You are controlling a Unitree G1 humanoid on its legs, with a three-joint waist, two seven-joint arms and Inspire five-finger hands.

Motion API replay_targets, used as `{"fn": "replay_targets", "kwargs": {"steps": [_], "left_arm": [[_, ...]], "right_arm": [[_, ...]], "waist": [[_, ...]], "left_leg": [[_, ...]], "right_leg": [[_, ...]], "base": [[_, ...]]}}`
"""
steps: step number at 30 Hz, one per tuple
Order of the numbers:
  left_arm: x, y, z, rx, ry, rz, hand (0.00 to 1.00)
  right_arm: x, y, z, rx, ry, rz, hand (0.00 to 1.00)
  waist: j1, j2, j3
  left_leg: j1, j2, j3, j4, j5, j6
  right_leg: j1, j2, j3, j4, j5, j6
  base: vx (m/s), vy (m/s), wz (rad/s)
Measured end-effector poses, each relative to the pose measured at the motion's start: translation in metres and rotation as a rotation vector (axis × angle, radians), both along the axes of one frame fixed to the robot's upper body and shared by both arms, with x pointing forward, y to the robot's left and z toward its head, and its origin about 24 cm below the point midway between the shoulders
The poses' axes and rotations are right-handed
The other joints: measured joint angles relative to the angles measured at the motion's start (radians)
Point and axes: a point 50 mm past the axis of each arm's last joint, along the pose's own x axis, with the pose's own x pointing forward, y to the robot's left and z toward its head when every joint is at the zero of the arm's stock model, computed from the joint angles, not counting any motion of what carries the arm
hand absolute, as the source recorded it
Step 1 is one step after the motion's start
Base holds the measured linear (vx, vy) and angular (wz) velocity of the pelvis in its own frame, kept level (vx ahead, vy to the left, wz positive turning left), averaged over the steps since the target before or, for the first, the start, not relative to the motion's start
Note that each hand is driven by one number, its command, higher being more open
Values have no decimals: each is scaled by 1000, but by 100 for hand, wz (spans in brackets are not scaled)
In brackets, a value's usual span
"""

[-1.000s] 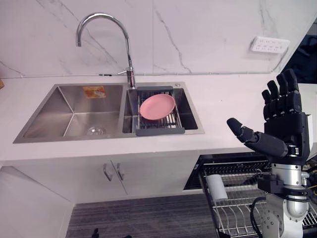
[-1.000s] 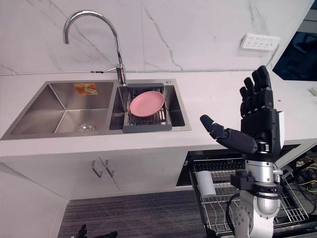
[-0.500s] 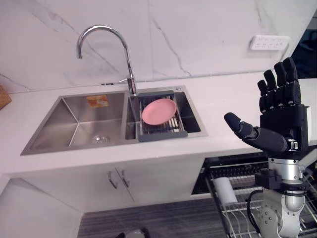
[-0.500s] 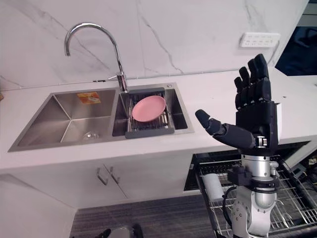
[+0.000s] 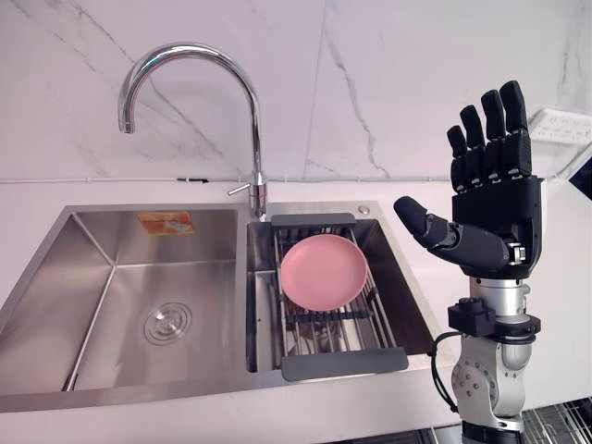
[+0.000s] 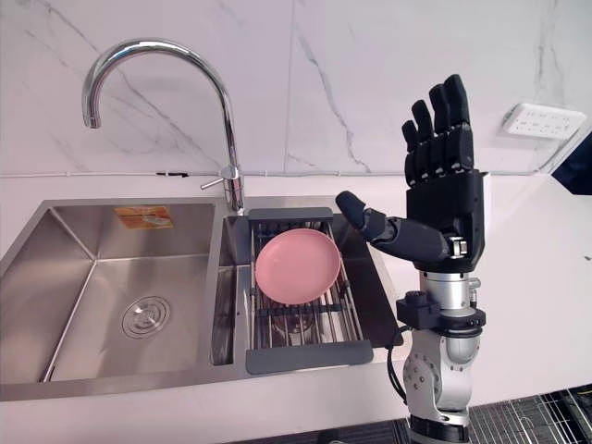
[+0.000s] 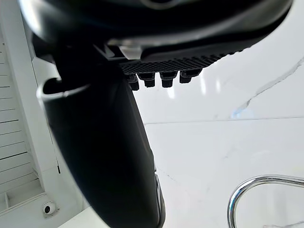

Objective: Walk over to the sink, pick up the cup, carry it to the dishwasher, place the cup inside the dishwasher, then close the dishwasher door

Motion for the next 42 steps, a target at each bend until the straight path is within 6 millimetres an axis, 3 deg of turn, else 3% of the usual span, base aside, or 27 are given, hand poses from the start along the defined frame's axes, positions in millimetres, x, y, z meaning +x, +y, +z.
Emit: {"fn": "replay_targets", "kwargs": {"steps": [8, 11, 14, 17, 19, 24, 32, 42], "left_arm": [[-2, -1, -1, -54, -33, -4, 100], [-8, 1, -3, -98, -45, -4, 100], [-12, 5, -4, -139, -38, -36, 100], [-17, 7, -5, -170, -32, -54, 100], [-18, 9, -5, -168, -26, -62, 100], [-21, 12, -5, -163, -6, -82, 100], [-25, 13, -5, -165, 15, -84, 100], [-29, 11, -6, -174, 27, -87, 100]], "right_arm": [[-1, -3, -8, -13, 57, 2, 100], [-2, -13, -13, -111, 147, -42, 100], [1, -26, -9, -468, 232, -228, 100], [7, -30, -4, -948, 274, -442, 100], [10, -28, -1, -1070, 268, -475, 100], [9, -14, 3, -1283, 239, -411, 100], [5, 24, -11, -1589, 178, -124, 100], [7, 41, -12, -1818, 56, -107, 100]], "waist": [[-1, 1, 0], [-3, 2, -1], [-6, 2, -2], [-4, 1, -3], [-5, -1, -5], [-7, -6, -20], [-7, -18, -58], [-3, -13, -77]], "left_leg": [[-10, -1, -1, -12, 0, 0], [-19, -5, 1, -17, 0, 0], [-18, -7, 4, -25, 0, 0], [-9, -4, 6, -35, 0, 0], [-4, -4, 10, -36, 0, 0], [8, -4, 19, -35, 0, 0], [9, -4, 21, -31, 1, 1], [5, -4, 20, -36, 2, 0]], "right_leg": [[1, 3, 7, -29, 10, 3], [0, 7, 9, -61, 24, 8], [0, 12, 16, -77, 28, 11], [1, 17, 37, -78, 29, 11], [3, 18, 42, -78, 29, 11], [9, 18, 55, -69, 29, 10], [9, 17, 61, -65, 29, 9], [9, 21, 60, -79, 32, 8]], "base": [[0, 0, 0], [30, 1, -2], [64, 4, -7], [18, -3, -5], [-30, -7, -7], [-67, -9, -7], [-35, -11, -1], [0, 0, 0]]}}
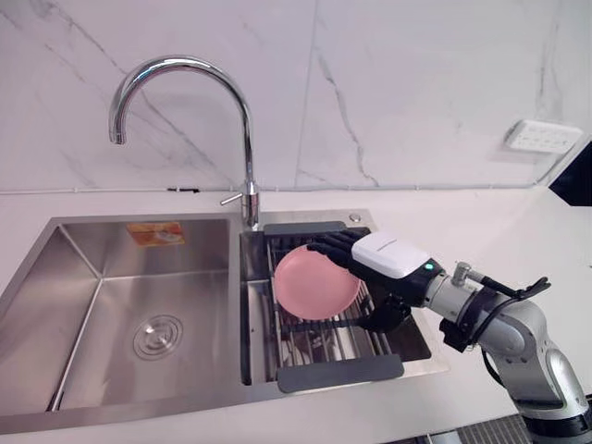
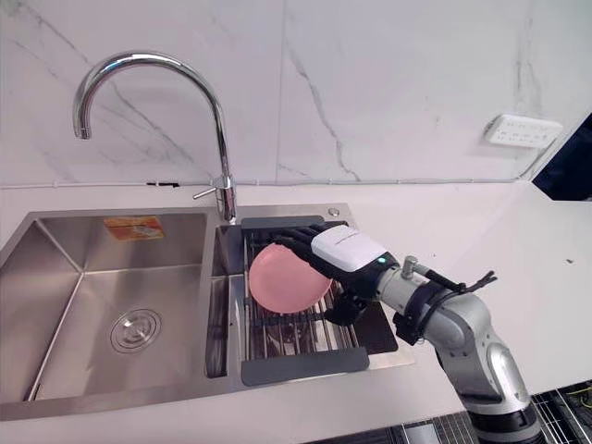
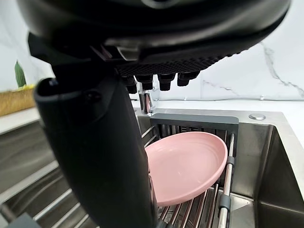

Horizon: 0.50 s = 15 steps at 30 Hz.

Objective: Walk over to the sink, pick up the cup, carry it to the dishwasher, place the cup inside the dishwasher, then close the dishwasher door

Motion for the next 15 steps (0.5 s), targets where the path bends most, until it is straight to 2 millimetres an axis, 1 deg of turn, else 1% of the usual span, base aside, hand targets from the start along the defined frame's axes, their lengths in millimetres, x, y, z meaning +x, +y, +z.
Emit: {"fn": "replay_targets", "kwargs": {"steps": [5, 9, 15], "left_arm": [[-1, 1, 0, 3, 9, -17, 100], [0, 1, 0, 3, 9, -19, 100], [-1, 0, 0, 2, 13, -26, 100]], "right_arm": [[-1, 7, -6, -72, -14, 27, 100], [-2, 11, -9, -101, -15, 39, 100], [0, 14, -20, -136, 2, 40, 100]], "waist": [[1, -1, -9], [1, -1, -11], [3, 5, -16]], "left_leg": [[1, 0, 0, 0, 0, 0], [1, 0, 1, 0, 0, 0], [-5, 0, 1, -1, 1, 0]], "right_leg": [[1, 0, 1, 0, 1, -1], [1, 0, 1, 0, 1, -1], [-4, 0, 1, -1, 1, -1]], "base": [[-14, -4, 0], [0, 0, 0], [0, 0, 0]]}}
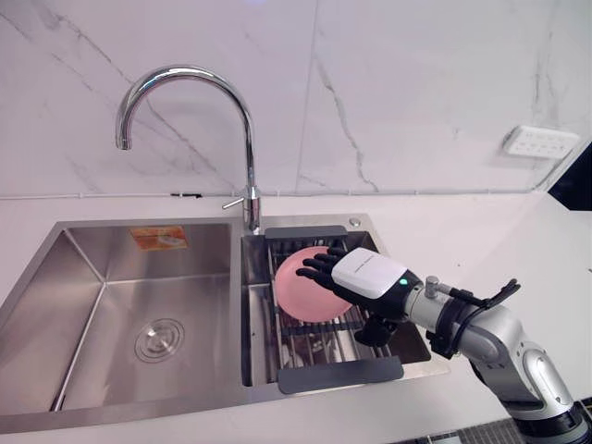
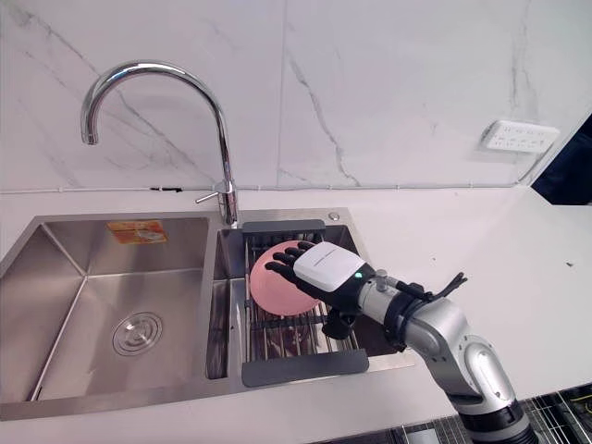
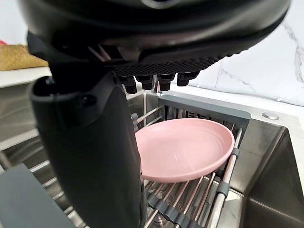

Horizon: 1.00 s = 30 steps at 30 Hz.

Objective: Walk over to the sink, pick up the cup, carry it to the dishwasher, place the cup inside the dishwasher, then close the dishwasher door

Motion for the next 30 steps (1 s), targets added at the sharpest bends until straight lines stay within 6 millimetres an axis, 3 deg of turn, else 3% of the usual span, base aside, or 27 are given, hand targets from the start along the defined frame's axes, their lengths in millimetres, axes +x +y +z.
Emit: {"fn": "replay_targets", "kwargs": {"steps": [30], "left_arm": [[5, -5, -1, -7, 10, -47, 100]], "right_arm": [[5, -9, -46, -90, 61, -106, 100]], "waist": [[10, 28, 1]], "left_leg": [[0, 4, 0, -6, 3, -5]], "right_leg": [[-1, 6, -1, -4, 0, 0]], "base": [[0, 0, 0]]}}
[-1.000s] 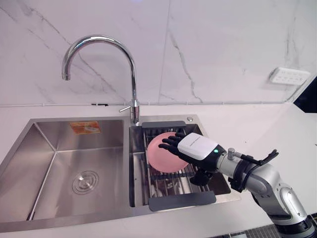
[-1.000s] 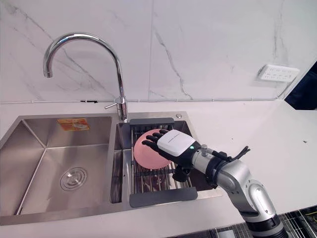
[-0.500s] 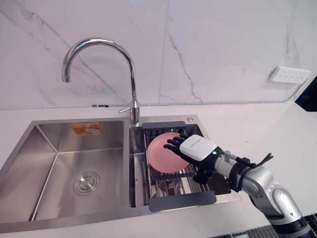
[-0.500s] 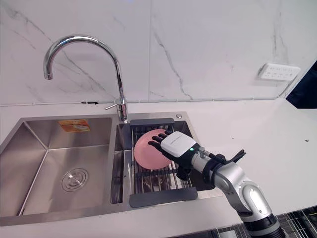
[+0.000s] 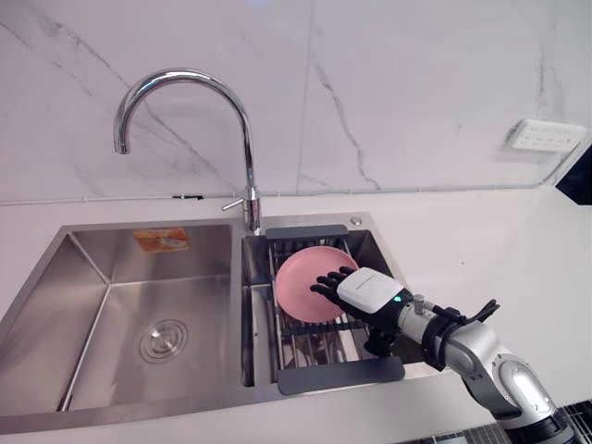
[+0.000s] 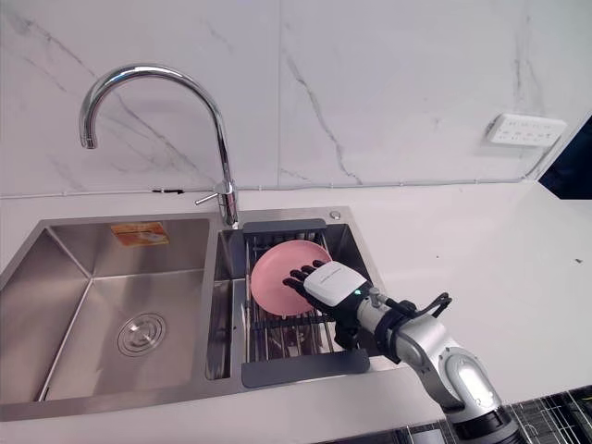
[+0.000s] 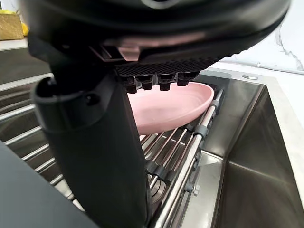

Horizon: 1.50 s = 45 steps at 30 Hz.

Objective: Walk over to the sink, pick up the cup, carry it to the dishwasher, place the cup inside the dishwasher, then close the dishwasher door

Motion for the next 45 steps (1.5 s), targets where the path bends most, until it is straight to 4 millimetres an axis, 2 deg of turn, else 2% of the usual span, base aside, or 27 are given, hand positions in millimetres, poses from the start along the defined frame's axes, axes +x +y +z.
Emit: {"fn": "replay_targets", "kwargs": {"steps": [9, 16, 27, 28, 40, 45], "left_arm": [[4, 0, 0, 0, -8, -4, 100], [8, 0, 1, 25, -21, -4, 100], [9, -1, 1, 59, -30, 0, 100], [9, -2, 1, 60, -31, 1, 100], [10, -2, 2, 76, -44, 5, 100], [11, -2, 2, 78, -48, 4, 100]], "right_arm": [[2, 1, -7, -11, -40, -6, 100], [4, 2, -4, 6, -124, -6, 100], [4, 5, -2, 32, -187, -4, 100], [5, 5, -2, 32, -191, -6, 0], [9, 0, -9, -9, -319, -31, 0], [9, 6, -13, 31, -373, -15, 0]], "waist": [[11, -1, 8], [11, -6, 30], [12, -8, 33], [13, -8, 34], [15, -12, 38], [20, -14, 40]], "left_leg": [[0, 0, -3, 0, 0, 0], [1, 0, -6, 0, 0, 0], [1, 0, -8, -1, 1, 0], [1, 0, -8, -1, 1, 0], [0, 0, -11, -3, 1, 0], [-1, 0, -15, -4, 1, 0]], "right_leg": [[1, 0, -2, -1, 0, 0], [4, 0, -4, -1, 0, 0], [4, 0, -5, 1, 0, 0], [4, 0, -5, 1, 0, 0], [4, 0, -7, 0, 0, 0], [4, -1, -11, -1, 0, 0]], "base": [[0, 0, 0], [0, 0, 0], [0, 0, 0], [0, 0, 0], [0, 0, 0], [0, 0, 1]]}}
